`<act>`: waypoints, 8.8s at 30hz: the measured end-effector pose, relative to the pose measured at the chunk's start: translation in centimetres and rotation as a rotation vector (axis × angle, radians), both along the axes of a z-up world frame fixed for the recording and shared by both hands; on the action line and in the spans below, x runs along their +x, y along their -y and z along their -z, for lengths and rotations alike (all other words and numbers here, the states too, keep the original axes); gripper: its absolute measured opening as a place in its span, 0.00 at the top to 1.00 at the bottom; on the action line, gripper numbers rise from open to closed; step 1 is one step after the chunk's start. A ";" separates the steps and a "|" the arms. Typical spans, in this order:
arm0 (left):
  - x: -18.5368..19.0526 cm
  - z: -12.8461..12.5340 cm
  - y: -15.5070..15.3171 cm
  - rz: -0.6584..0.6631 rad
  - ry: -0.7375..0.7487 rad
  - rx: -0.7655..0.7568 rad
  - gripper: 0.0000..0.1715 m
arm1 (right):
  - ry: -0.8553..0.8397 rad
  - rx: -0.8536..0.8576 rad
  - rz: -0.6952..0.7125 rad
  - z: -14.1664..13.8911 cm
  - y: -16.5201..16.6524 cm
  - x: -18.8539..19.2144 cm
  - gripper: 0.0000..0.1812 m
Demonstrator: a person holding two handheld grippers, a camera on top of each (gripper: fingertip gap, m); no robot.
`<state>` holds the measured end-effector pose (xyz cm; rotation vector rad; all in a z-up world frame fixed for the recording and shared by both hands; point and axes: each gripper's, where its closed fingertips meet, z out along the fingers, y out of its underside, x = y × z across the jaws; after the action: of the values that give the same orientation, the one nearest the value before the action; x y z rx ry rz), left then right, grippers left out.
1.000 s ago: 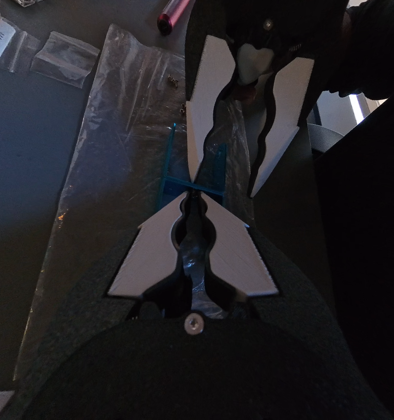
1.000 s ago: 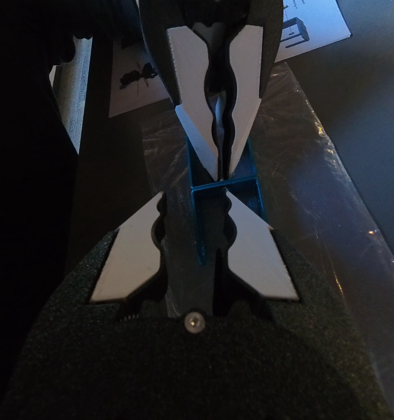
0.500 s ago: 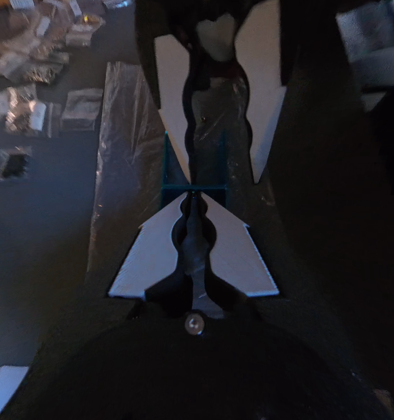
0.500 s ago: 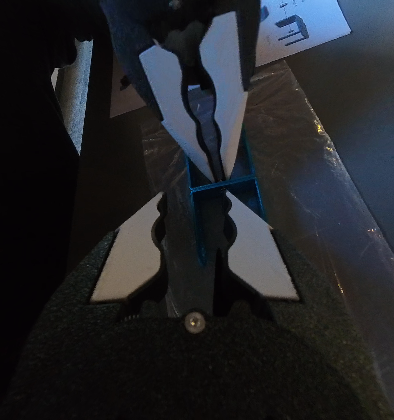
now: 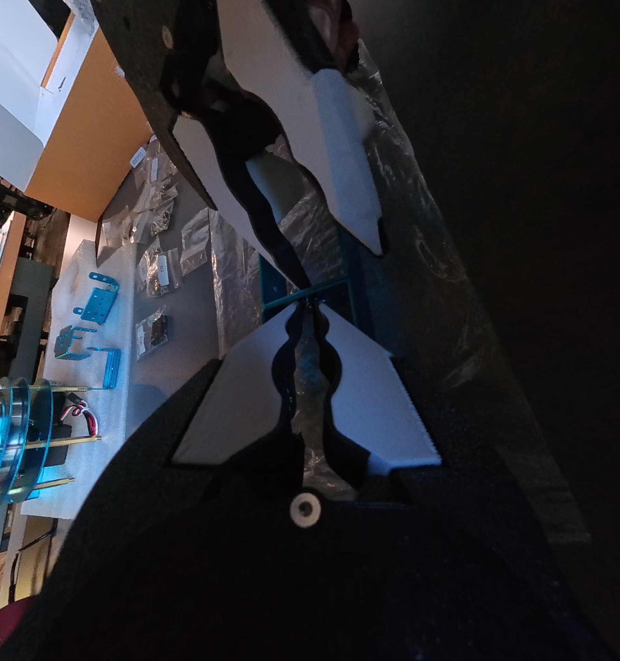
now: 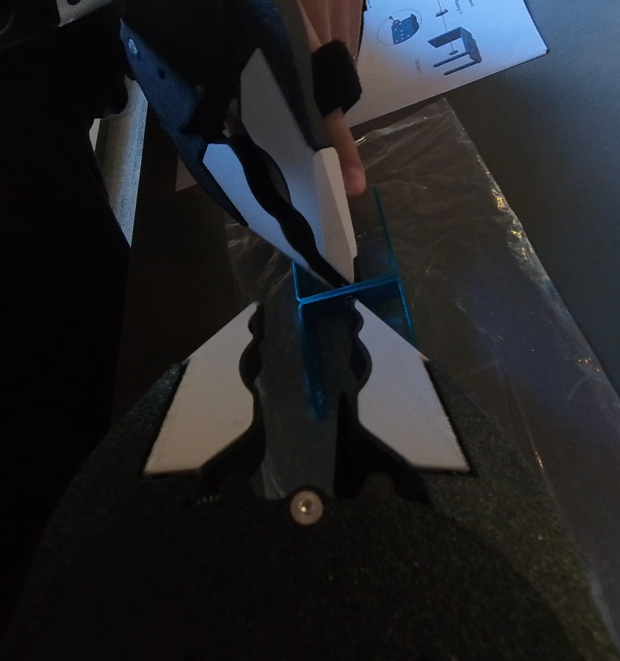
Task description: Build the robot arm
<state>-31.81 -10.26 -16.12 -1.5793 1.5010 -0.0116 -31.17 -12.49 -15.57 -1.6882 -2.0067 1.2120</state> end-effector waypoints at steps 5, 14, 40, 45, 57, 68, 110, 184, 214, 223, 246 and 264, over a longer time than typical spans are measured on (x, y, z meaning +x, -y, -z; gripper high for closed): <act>0.0 0.1 -0.1 -0.022 0.012 -0.028 0.98 | 0.002 0.002 0.002 0.1 0.0 0.0 0.74; 0.0 0.1 -0.2 -0.041 0.024 -0.054 0.98 | 0.006 -0.001 0.005 0.1 -0.2 0.0 0.74; 0.0 0.2 -0.1 -0.058 0.135 -0.206 0.97 | 0.012 -0.023 0.007 0.1 -0.3 0.0 0.74; 0.0 0.1 0.0 -0.059 0.142 -0.215 0.97 | 0.013 -0.025 0.007 0.1 -0.3 0.0 0.74; 0.0 0.1 0.1 -0.060 0.159 -0.239 0.95 | 0.016 -0.029 0.005 0.2 -0.2 0.0 0.73; 0.2 -0.6 0.3 -0.043 0.188 -0.237 0.94 | 0.030 -0.031 -0.003 0.5 0.0 0.0 0.73; -3.3 -0.1 2.1 -0.087 0.292 -0.539 0.61 | 0.018 0.072 -0.029 -0.2 -0.1 0.5 0.72; -0.3 0.0 0.2 -1.469 0.345 -0.290 0.98 | -0.147 -0.035 -0.125 -4.5 -6.2 8.4 0.81; -0.3 0.6 0.9 0.022 0.052 -0.574 0.98 | -0.144 0.112 -0.332 -1.9 -0.9 0.9 0.66; -0.6 0.8 0.7 -0.099 0.089 -0.526 0.95 | -0.076 0.152 -0.397 -0.7 -0.6 1.1 0.69; -0.1 -0.5 0.3 -0.202 0.194 -0.568 0.96 | -0.025 0.119 -0.445 0.0 -0.7 0.5 0.72; 0.1 0.4 0.2 -0.260 0.169 -0.524 0.95 | -0.022 0.131 -0.449 0.2 -0.5 0.5 0.73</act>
<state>-31.66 -10.48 -16.52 -2.1216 1.2065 -0.4096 -30.67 -12.01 -15.74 -1.1936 -2.4749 1.1836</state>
